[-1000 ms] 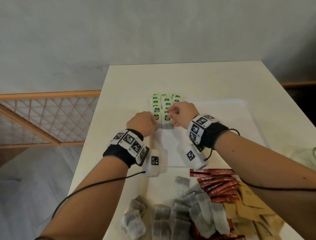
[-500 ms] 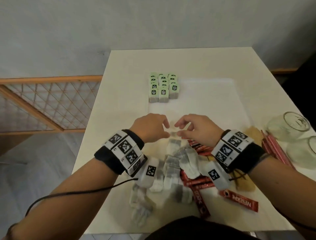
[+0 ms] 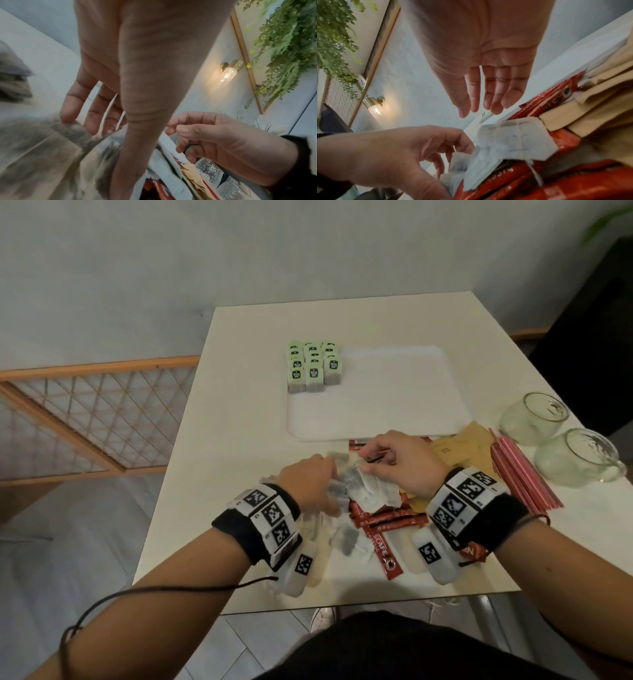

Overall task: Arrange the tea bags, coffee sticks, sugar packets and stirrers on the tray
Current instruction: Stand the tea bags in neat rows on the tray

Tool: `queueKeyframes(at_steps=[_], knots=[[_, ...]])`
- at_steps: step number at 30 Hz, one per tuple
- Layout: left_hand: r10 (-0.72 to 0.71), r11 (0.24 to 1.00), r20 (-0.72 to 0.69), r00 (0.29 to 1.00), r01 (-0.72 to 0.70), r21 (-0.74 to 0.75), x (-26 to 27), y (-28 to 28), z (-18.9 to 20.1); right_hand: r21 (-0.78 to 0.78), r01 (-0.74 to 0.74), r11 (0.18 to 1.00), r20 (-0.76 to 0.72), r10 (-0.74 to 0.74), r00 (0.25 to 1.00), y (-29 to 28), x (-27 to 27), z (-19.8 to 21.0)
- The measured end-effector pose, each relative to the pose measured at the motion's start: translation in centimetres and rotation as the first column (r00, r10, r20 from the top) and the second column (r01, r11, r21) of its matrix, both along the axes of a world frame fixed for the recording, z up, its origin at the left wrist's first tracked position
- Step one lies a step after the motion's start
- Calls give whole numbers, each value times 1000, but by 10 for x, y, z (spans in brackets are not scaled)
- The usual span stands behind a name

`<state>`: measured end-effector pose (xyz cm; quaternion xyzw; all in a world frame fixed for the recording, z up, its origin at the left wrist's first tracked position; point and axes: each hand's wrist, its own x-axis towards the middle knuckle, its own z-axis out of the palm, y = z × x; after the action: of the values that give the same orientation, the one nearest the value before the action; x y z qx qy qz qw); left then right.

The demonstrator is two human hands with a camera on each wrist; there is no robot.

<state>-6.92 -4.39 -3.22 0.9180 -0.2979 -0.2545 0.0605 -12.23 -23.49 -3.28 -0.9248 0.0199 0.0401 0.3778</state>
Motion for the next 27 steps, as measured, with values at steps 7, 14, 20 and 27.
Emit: queueKeyframes(at_steps=[7, 14, 20, 27], knots=[[-32, 999, -90, 995, 29, -28, 5, -7, 6, 31, 44, 999, 6, -44, 999, -7, -13, 5], [106, 929, -171, 980, -159, -334, 24, -4, 33, 120, 82, 989, 5, -83, 997, -14, -16, 15], [203, 590, -525, 826, -531, -609, 12, -22, 38, 195, 59, 979, -57, -49, 997, -10, -11, 13], [62, 602, -718, 694, -599, -528, -1, -32, 40, 269, 103, 958, 8, -110, 994, -23, -11, 29]])
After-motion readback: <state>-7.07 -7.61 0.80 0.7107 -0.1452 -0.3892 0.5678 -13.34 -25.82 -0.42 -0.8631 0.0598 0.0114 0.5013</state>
